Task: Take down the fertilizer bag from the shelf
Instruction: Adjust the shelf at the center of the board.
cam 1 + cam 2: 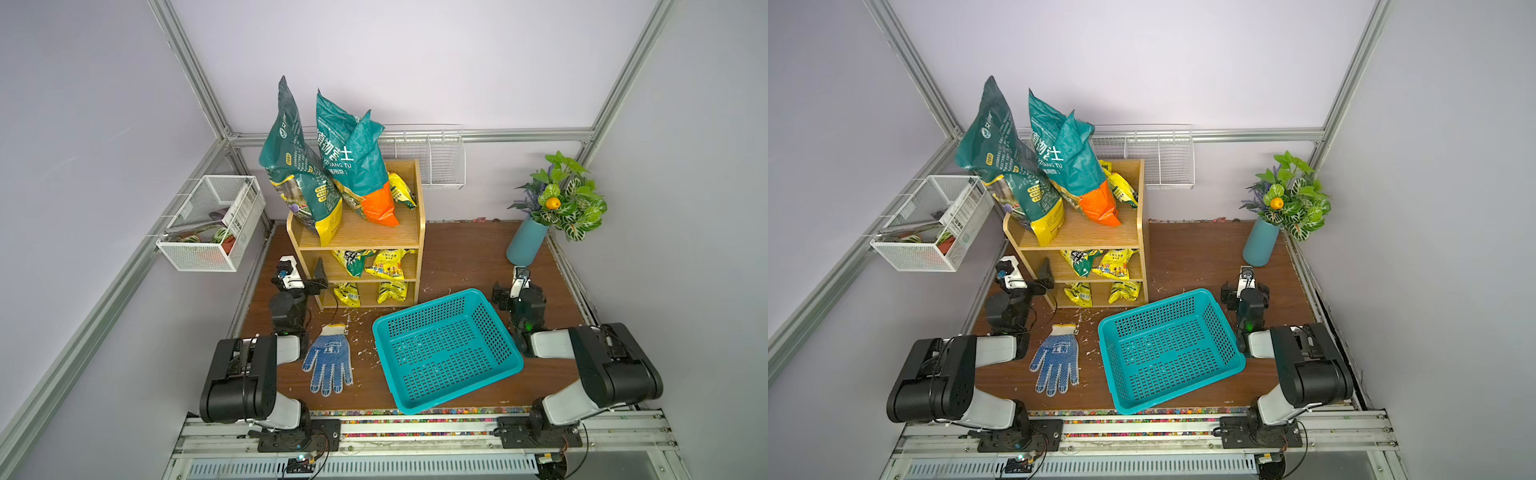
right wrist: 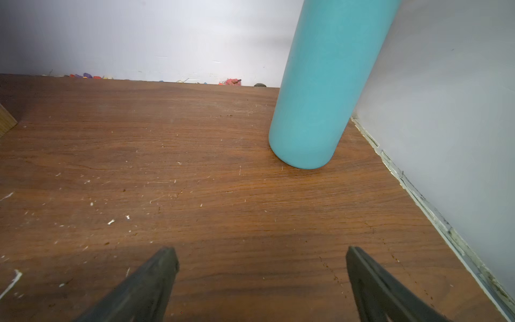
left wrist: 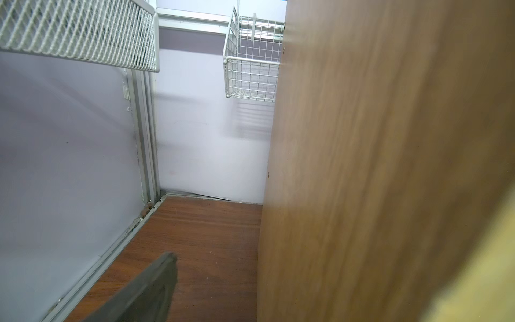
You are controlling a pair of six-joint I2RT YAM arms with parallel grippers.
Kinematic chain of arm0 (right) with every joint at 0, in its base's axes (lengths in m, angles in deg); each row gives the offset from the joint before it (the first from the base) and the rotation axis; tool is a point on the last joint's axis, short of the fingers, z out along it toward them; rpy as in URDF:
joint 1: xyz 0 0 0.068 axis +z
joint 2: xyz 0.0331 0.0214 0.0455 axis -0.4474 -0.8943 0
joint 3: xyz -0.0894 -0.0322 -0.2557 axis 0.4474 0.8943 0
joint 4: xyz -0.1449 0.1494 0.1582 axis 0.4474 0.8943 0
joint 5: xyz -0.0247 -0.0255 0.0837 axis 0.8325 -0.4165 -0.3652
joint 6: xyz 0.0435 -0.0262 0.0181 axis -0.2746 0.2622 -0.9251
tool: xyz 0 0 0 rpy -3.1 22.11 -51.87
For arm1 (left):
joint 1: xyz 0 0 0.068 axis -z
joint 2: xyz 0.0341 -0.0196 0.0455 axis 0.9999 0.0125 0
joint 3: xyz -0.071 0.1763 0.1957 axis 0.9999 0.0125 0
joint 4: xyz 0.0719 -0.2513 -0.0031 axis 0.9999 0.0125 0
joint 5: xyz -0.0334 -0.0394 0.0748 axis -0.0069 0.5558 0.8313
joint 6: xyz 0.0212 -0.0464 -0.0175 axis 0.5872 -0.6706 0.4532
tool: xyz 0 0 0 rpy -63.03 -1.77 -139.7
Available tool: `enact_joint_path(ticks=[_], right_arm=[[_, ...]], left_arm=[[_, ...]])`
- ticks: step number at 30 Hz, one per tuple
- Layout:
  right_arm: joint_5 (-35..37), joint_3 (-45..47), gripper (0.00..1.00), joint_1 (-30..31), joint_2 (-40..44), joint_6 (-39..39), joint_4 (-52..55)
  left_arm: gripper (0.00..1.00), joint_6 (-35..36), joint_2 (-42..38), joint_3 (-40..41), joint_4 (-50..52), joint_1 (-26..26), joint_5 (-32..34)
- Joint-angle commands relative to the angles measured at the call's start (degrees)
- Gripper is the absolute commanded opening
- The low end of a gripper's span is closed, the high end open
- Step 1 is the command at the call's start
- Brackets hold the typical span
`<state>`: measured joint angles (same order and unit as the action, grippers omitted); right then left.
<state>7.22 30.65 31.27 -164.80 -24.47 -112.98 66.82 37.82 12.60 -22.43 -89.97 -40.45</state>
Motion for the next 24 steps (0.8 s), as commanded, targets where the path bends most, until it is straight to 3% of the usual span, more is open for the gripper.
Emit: enact_joint_path(ticks=[1,24], right_arm=[[-1.5,-0.1,0.99,-0.4,-0.5,0.2,-0.2],[-1.8,-0.3,0.99,-0.6,-0.5,0.0,0.3]], left_arm=[[1.00,4.0,2.9,2.0,11.5,-0.7,2.4],[1.00,4.0,3.0,2.0,11.5,-0.7,2.5]])
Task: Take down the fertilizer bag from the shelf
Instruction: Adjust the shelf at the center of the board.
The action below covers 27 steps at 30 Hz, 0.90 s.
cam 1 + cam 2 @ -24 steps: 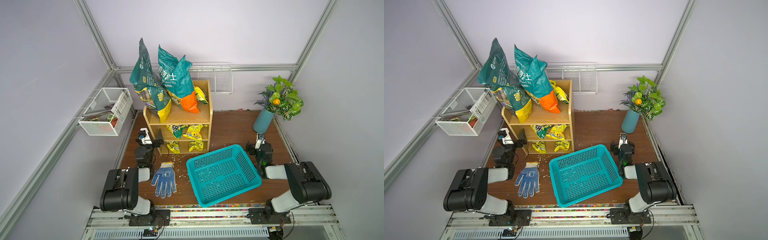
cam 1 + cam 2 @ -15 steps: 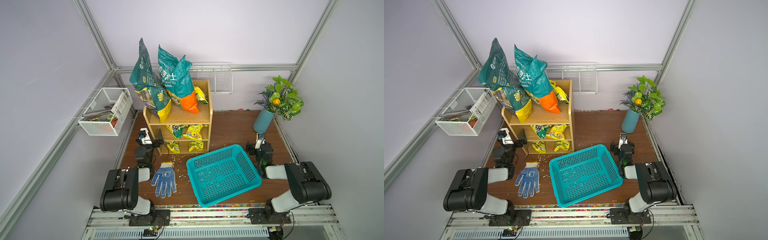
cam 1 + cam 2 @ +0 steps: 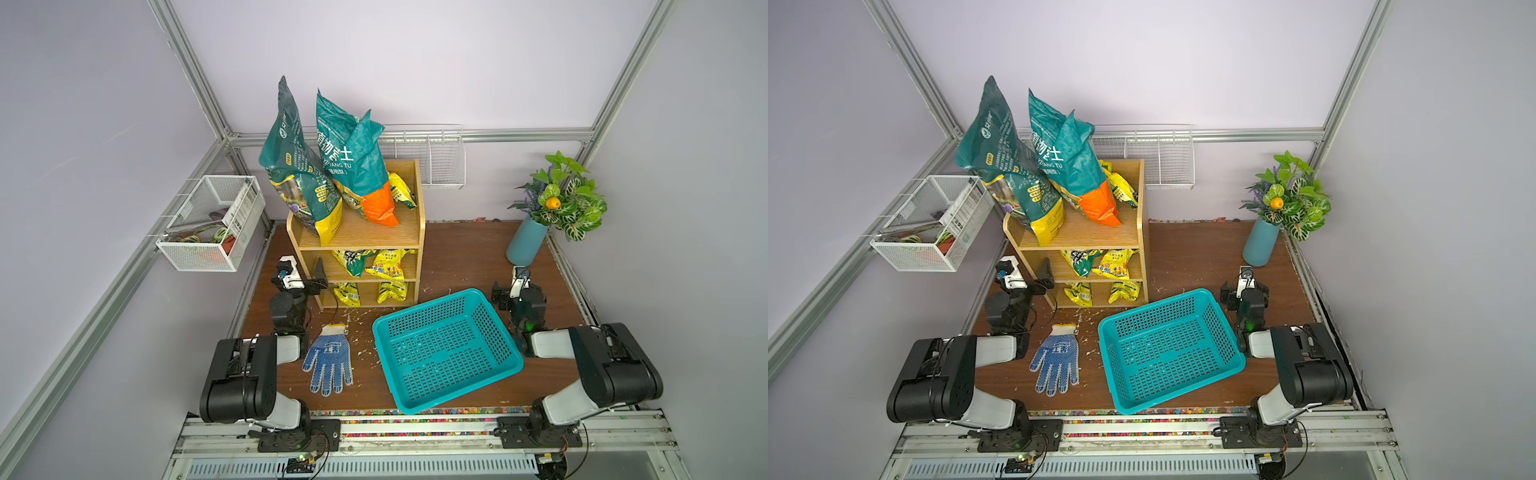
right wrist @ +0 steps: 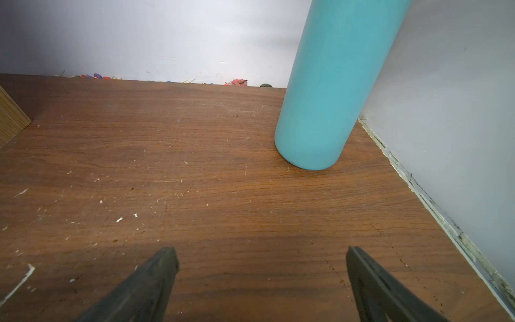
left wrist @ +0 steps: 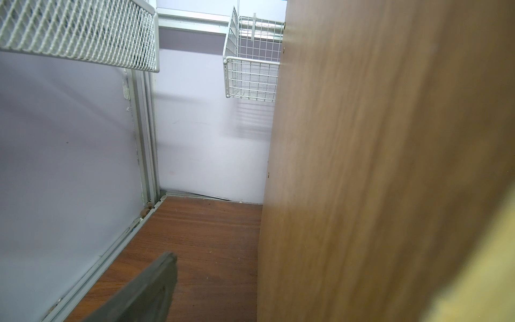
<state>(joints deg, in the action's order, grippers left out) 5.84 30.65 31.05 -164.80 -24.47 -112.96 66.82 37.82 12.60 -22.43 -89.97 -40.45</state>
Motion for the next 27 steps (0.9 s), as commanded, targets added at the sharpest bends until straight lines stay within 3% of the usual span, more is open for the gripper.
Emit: enact_joint_path(ticks=[1,6,9,10,14,19,23,27], right_arm=[[-0.5,-0.3,0.99,-0.3,-0.5,0.0,0.2],[0.7,1.3,0.99,0.1,4.2,0.5,0.7],[3.3,1.1,0.99,3.5,14.3,2.5,9.5],[3.2,-0.3,0.99,3.9,18.3,0.8,15.8],[6.4,-8.3,0.99,3.6,27.4,-18.2,38.4],[-10.2,-18.1,0.99,4.2,29.3,-21.6,54.0],[-14.0,-25.3,0.88,14.4,27.5,-19.8,63.3],[-7.2,-29.3,0.90,30.0,25.7,-19.7,66.2]], left_arm=[[1.00,4.0,3.0,2.0,11.5,-0.7,2.4],[1.00,2.7,2.9,1.5,12.1,-0.8,4.8],[1.00,2.1,-1.2,-1.9,20.6,1.3,14.0],[1.00,2.2,-3.8,-4.1,26.5,2.2,16.3],[1.00,1.1,-13.6,-9.7,44.8,3.7,17.7],[1.00,-5.0,-22.2,-13.5,62.2,3.7,16.9],[1.00,-11.1,-27.9,-14.1,72.7,3.7,12.5],[1.00,-13.3,-33.9,-11.7,77.6,3.8,6.6]])
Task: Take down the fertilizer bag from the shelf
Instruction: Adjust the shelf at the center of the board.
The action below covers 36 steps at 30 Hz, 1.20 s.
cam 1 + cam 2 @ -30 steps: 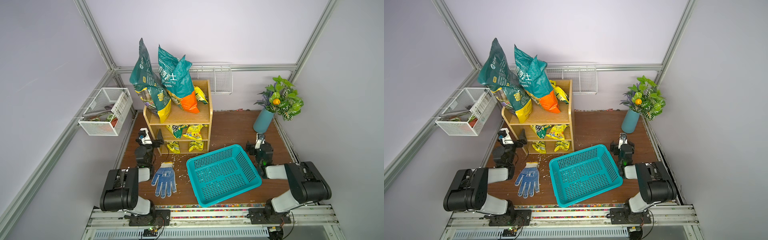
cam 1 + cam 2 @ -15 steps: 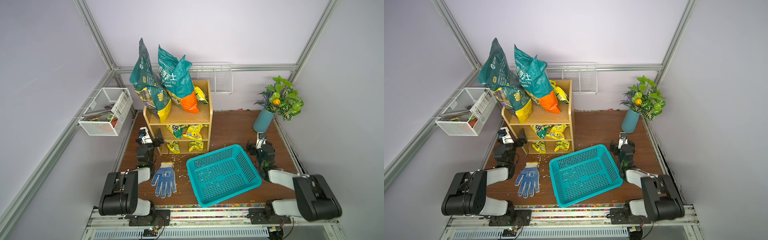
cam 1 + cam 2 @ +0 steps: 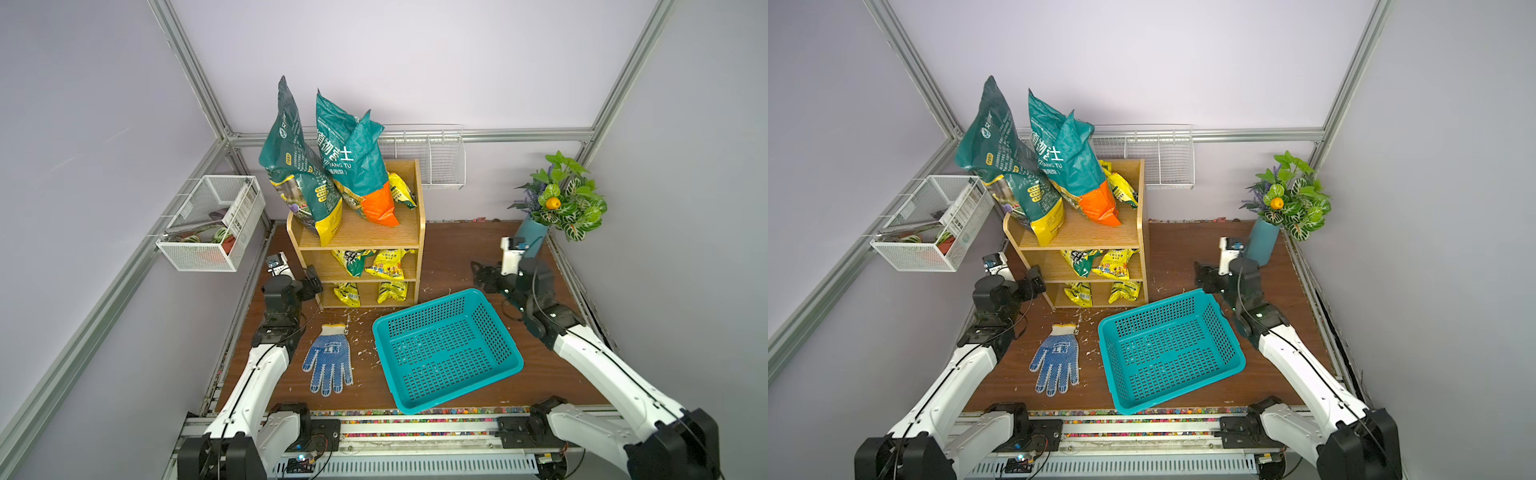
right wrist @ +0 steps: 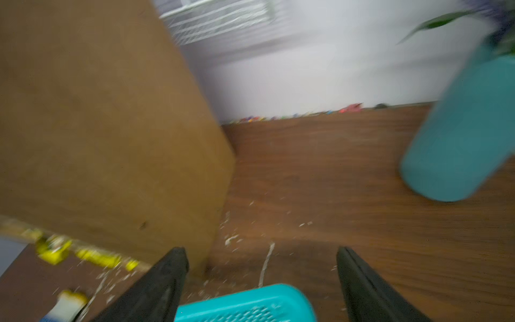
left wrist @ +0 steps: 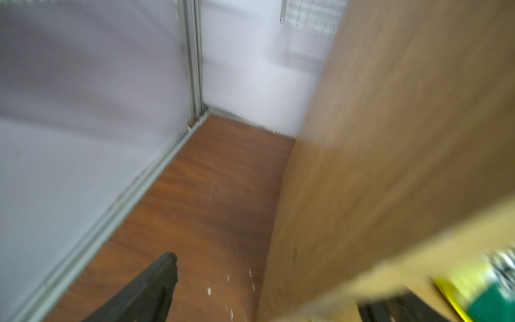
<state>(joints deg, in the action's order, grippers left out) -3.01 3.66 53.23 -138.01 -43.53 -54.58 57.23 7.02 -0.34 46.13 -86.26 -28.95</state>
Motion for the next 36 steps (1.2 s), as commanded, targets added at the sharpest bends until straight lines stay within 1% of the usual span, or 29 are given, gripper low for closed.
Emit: enact_joint_path(ticks=[1,2,4,6,8,9,10,11,12,14,15,19,21,26,29,36], right_arm=[[4.1,-3.3,0.91,11.6,-2.1,-0.7,8.0],[6.5,-4.4,0.92,15.0,-3.3,-0.8,8.1],[9.7,-5.9,0.99,19.7,-5.3,-1.3,6.8],[11.0,-5.9,0.99,21.0,-6.8,-6.8,2.6],[12.3,-2.2,0.99,20.9,-7.8,-19.6,-7.2],[10.9,-0.3,0.99,20.6,-8.0,-22.5,-12.5],[8.6,4.0,0.99,20.4,-8.6,-23.6,-23.2],[7.2,6.4,0.99,20.3,-9.5,-23.4,-31.5],[6.7,6.1,0.99,20.3,-10.5,-23.1,-32.1],[5.6,1.7,0.99,20.9,-12.6,-18.6,-24.3],[6.4,0.0,0.99,21.8,-14.0,-16.3,-22.2],[12.2,-3.5,0.98,25.8,-19.5,-7.2,-21.6],[14.3,-5.5,0.97,26.5,-22.3,-4.6,-21.0],[17.4,-7.7,0.93,26.7,-27.9,-1.5,-25.2],[18.6,-10.1,0.90,26.5,-30.7,0.1,-25.7],[20.0,-12.5,0.83,25.7,-34.4,1.3,-27.9]], left_arm=[[1.00,-3.2,-4.3,1.9,9.2,0.1,-7.1],[1.00,-3.0,-5.2,2.4,9.7,0.1,-9.1],[1.00,-4.8,-5.9,2.8,9.4,0.2,-10.3],[1.00,-6.2,-5.7,3.6,7.0,0.2,-11.6],[1.00,-6.6,-5.1,3.5,5.5,0.3,-12.7],[1.00,-6.2,-4.7,3.1,5.5,0.3,-13.3],[1.00,-5.9,-4.5,2.6,5.9,0.3,-13.8],[1.00,-5.9,-4.4,2.4,6.3,0.3,-13.8],[1.00,-6.0,-4.5,2.4,6.5,0.3,-13.8],[1.00,-6.1,-5.1,2.8,6.5,0.3,-13.8],[1.00,-6.1,-5.5,2.9,6.3,0.3,-13.8],[1.00,-6.6,-5.8,3.4,4.8,0.3,-13.6],[1.00,-6.5,-5.3,3.1,4.5,0.3,-13.8],[1.00,-6.7,-4.6,2.9,4.3,0.3,-14.1],[1.00,-6.7,-4.6,3.0,4.4,0.3,-13.5],[1.00,-6.9,-3.7,2.8,4.5,0.3,-13.6]])
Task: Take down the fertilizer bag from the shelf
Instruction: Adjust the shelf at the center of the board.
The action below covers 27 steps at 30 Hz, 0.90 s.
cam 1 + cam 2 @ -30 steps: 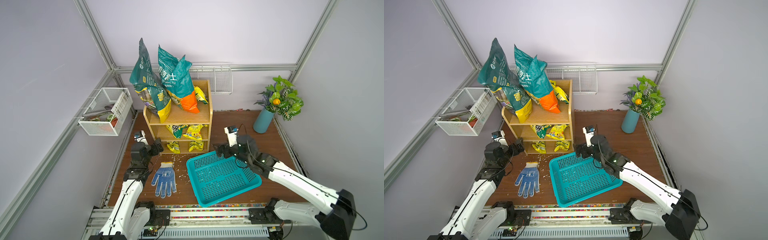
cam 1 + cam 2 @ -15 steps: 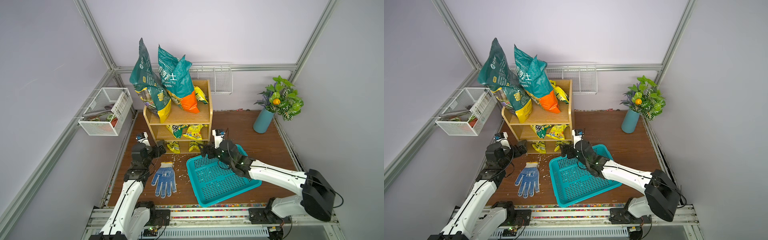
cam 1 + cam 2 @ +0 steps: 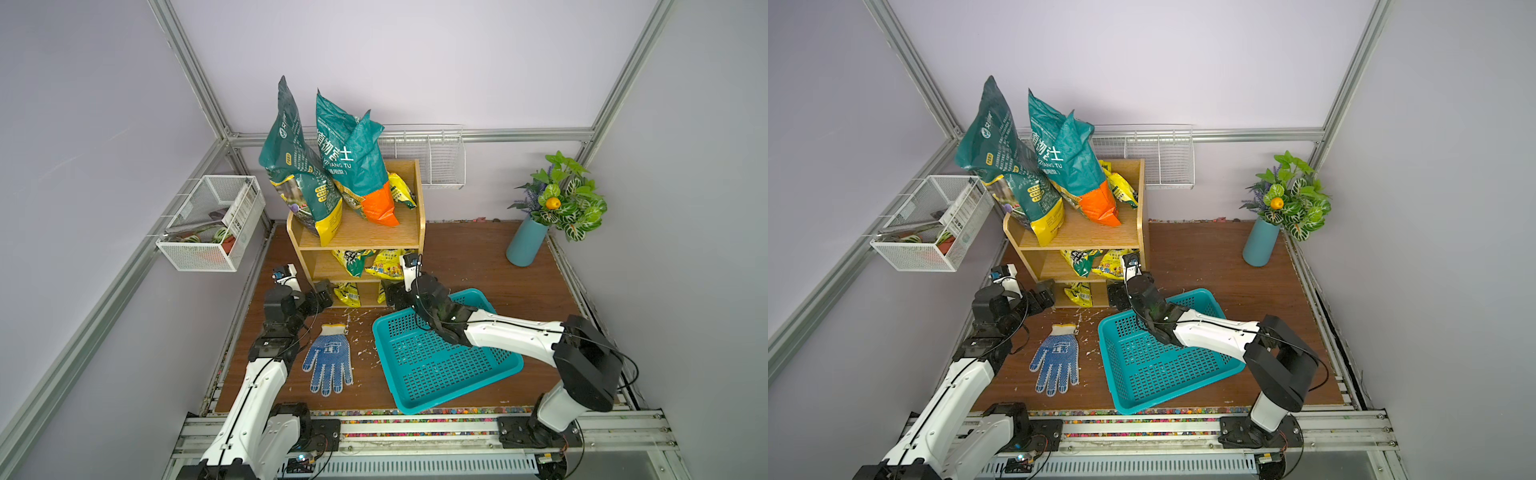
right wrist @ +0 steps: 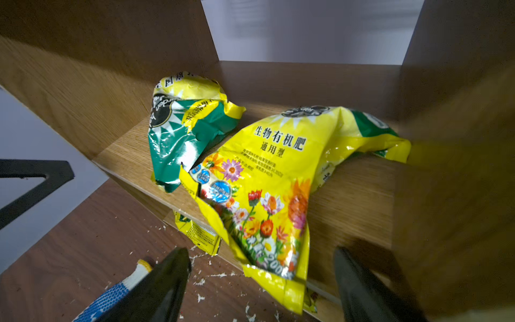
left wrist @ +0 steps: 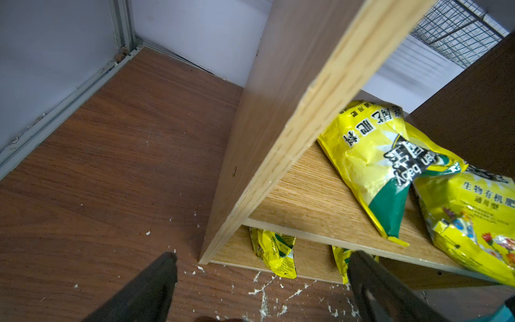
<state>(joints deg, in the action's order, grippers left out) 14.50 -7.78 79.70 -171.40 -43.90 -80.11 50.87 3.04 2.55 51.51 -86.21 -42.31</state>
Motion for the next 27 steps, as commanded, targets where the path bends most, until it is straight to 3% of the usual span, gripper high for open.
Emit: enact_joint_path(ticks=[1,6,13,23,27], right_arm=[[3.2,-1.0,0.81,-0.9,-1.1,1.9,-2.7],[5.2,0.0,0.77,-3.3,0.3,3.0,-1.7],[-6.7,3.8,0.77,-14.8,2.1,-4.3,-3.3],[-13.5,0.7,0.77,-22.6,-0.6,-4.0,-1.1],[-19.9,-0.8,0.76,-23.6,0.1,-4.8,0.3]], left_arm=[[1.00,-0.5,0.3,-0.1,-0.9,0.3,-0.3],[1.00,-0.6,0.6,0.2,-1.2,0.3,-0.2],[1.00,-1.2,1.9,-0.1,-1.0,0.3,-1.3],[1.00,-1.0,1.4,0.1,-0.1,0.3,-0.5],[1.00,-1.0,1.5,0.1,-0.1,0.3,-0.5]])
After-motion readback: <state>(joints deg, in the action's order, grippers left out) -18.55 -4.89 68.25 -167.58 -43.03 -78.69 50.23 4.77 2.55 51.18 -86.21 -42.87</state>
